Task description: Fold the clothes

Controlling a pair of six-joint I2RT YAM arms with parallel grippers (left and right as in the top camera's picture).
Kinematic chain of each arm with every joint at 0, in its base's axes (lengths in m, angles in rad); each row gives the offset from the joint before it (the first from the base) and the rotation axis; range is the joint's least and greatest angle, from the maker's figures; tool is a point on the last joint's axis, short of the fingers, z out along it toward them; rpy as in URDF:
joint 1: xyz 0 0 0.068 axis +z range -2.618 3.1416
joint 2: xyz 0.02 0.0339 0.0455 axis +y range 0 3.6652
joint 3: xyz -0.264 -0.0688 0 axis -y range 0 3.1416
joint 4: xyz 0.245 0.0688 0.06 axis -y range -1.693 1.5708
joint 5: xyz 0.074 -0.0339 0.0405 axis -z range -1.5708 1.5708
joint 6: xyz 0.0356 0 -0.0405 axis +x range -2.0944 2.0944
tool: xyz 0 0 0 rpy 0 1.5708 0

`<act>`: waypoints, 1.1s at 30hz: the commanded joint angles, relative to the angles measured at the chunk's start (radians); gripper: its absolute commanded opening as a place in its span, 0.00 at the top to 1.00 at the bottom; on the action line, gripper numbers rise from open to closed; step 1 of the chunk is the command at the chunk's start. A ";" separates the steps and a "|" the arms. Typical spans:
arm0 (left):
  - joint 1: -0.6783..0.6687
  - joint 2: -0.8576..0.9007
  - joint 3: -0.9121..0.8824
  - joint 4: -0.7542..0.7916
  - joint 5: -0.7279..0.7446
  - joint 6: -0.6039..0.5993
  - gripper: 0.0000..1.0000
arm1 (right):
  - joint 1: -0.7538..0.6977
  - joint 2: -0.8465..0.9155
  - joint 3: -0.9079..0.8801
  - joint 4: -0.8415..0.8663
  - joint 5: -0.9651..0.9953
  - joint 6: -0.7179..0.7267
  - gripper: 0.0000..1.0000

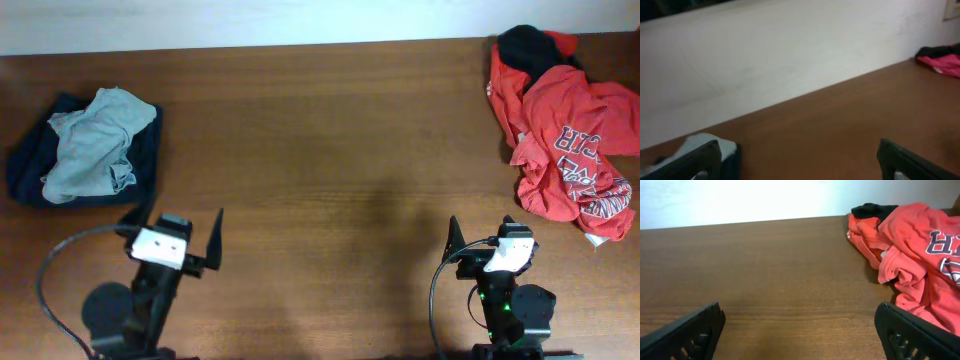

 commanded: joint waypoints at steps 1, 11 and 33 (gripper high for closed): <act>-0.011 -0.082 -0.077 0.023 0.007 -0.011 0.01 | -0.005 -0.001 -0.009 -0.001 0.002 0.009 0.01; -0.011 -0.303 -0.279 0.055 0.008 -0.050 0.01 | -0.005 -0.001 -0.009 -0.001 0.002 0.008 0.01; -0.011 -0.379 -0.409 0.055 0.004 -0.067 0.01 | -0.005 -0.001 -0.009 -0.001 0.002 0.008 0.01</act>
